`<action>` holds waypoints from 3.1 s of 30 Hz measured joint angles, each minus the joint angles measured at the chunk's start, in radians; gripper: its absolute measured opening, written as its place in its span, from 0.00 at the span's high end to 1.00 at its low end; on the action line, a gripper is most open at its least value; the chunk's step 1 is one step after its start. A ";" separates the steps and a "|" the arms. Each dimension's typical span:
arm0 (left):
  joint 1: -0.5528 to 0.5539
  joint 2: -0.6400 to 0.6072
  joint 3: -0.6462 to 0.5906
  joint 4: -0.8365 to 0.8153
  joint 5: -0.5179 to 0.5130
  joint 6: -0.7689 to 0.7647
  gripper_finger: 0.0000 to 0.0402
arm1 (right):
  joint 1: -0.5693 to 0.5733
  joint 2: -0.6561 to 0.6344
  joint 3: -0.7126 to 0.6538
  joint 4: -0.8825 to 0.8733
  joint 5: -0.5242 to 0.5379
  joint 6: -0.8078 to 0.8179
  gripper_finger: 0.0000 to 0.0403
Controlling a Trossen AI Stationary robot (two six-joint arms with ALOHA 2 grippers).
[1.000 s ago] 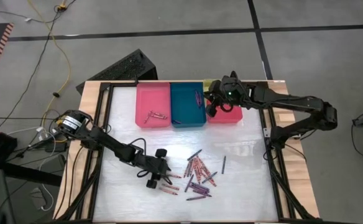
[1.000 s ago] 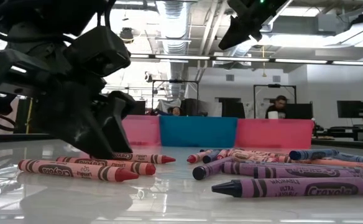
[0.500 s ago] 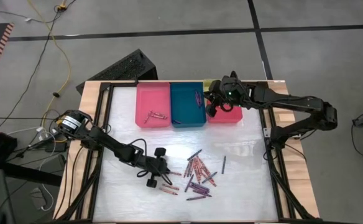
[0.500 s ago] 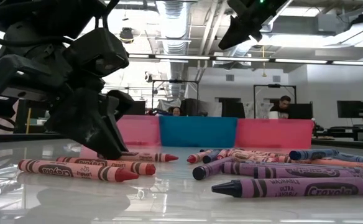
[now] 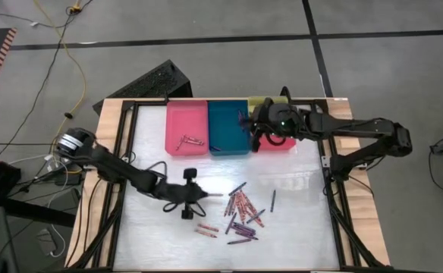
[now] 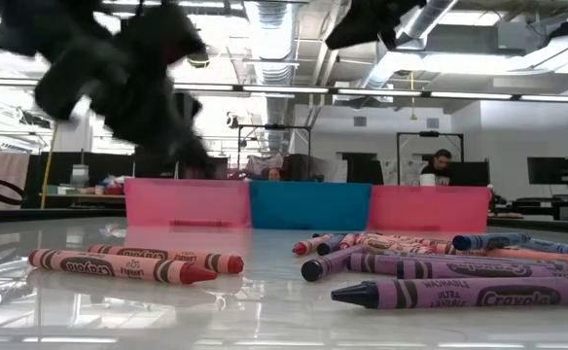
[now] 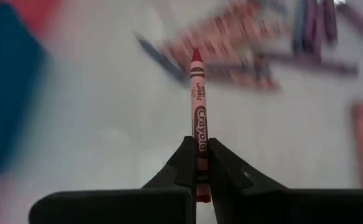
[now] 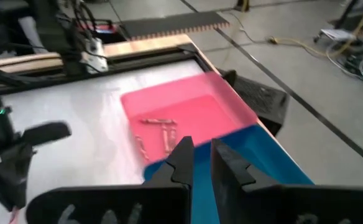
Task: Sort crayons
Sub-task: Put the red crayon into the red bin
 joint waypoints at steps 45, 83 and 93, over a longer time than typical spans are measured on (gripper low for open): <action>-0.045 -0.403 -0.312 0.834 -0.288 0.326 0.99 | 0.212 0.447 -0.173 1.120 -0.160 -0.132 0.40; -0.046 -0.403 -0.312 0.809 -0.309 0.326 0.99 | 0.245 0.447 -0.065 1.025 -0.210 -0.165 0.97; -0.052 -0.404 -0.311 0.714 -0.435 0.290 0.79 | 0.234 0.406 -0.065 0.889 -0.070 -0.154 0.99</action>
